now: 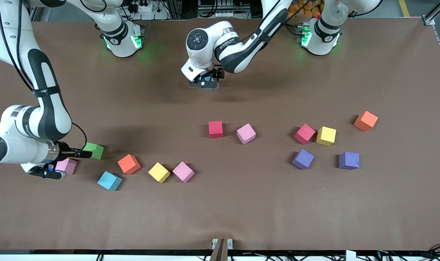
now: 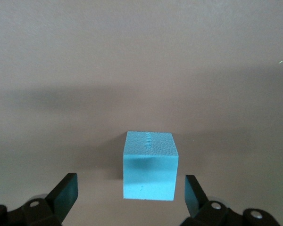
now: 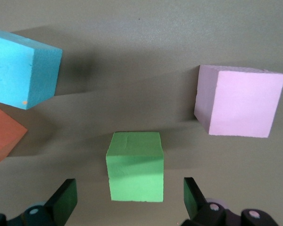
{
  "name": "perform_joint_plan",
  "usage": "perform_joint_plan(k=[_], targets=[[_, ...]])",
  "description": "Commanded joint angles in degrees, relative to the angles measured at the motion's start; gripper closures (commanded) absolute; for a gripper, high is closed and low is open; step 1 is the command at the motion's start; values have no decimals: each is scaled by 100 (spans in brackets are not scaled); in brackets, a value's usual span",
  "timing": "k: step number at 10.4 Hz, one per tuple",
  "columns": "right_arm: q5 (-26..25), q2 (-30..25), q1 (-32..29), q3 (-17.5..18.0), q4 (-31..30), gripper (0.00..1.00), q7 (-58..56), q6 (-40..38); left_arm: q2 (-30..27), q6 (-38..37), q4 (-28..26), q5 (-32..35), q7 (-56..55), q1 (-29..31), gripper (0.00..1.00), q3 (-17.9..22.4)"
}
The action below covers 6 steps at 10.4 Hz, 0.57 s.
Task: Form number 2 with 11 blocks
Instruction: 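Grasp the green cube with the right gripper while the left gripper grasps the cyan cube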
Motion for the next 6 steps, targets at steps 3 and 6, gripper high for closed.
perform_joint_plan(k=[3, 6], targets=[[-132, 306, -90, 65, 89, 0, -96, 305, 344, 373, 113, 28, -168, -318, 0, 38], [-71, 437, -133, 65, 63, 0, -17, 393, 476, 462, 105, 160, -168, -381, 0, 38]])
